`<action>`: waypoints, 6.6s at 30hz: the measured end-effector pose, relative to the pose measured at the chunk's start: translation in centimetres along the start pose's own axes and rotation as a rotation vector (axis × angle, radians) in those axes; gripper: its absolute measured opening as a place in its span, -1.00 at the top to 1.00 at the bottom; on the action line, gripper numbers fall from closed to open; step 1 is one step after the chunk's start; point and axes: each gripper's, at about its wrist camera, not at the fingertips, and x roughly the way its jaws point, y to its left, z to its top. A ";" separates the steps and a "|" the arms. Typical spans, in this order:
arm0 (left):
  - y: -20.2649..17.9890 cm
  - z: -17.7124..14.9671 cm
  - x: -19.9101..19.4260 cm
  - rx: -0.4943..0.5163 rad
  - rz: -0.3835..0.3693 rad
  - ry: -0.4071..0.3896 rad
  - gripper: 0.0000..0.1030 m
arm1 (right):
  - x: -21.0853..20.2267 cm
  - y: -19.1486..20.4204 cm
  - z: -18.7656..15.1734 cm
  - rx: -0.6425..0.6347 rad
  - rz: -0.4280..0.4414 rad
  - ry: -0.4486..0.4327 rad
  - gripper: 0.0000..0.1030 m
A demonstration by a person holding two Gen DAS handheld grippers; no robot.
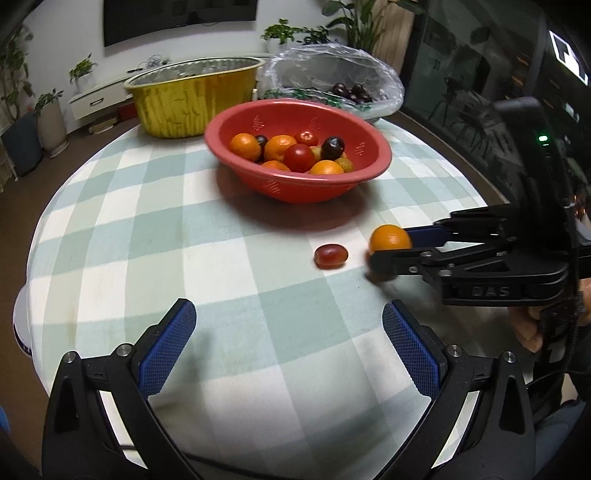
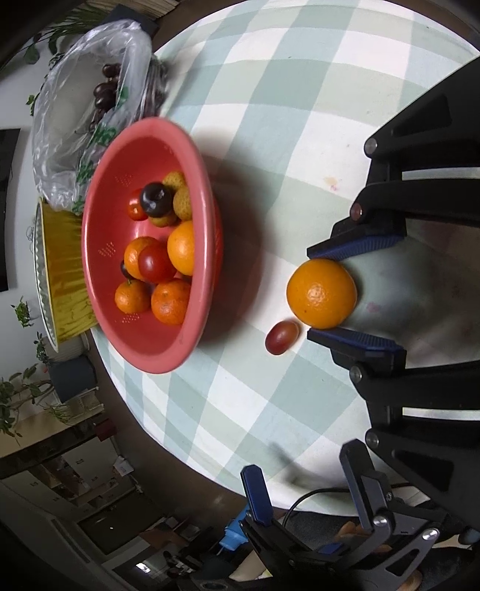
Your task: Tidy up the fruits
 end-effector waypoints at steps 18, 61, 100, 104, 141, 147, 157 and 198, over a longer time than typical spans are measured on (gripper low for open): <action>-3.3 4.6 6.8 0.225 -0.059 0.109 -0.01 | -3.7 -3.5 -2.9 0.120 -0.017 -0.061 0.24; -2.2 3.8 2.5 0.165 -0.086 0.015 0.53 | -4.4 -3.1 -2.7 0.121 -0.018 -0.085 0.24; 1.9 14.1 2.0 0.067 -0.003 -0.112 0.53 | -5.8 -1.8 9.1 -0.013 -0.203 -0.193 0.24; 2.2 14.3 3.5 0.060 0.008 -0.102 0.53 | -4.6 -1.7 9.8 -0.024 -0.234 -0.175 0.24; 2.7 13.7 8.9 0.044 0.032 -0.061 0.52 | 1.3 -2.1 10.0 -0.058 -0.349 -0.077 0.23; 3.0 13.6 8.8 0.031 0.045 -0.062 0.48 | 1.4 -2.2 9.9 -0.054 -0.349 -0.075 0.23; 3.0 13.8 6.9 0.003 0.063 -0.116 -0.29 | 0.7 -2.4 9.8 -0.047 -0.366 -0.093 0.21; -2.7 5.6 -6.7 -0.222 0.332 -0.239 -1.00 | -10.6 -0.8 1.4 0.139 -0.403 -0.255 -0.58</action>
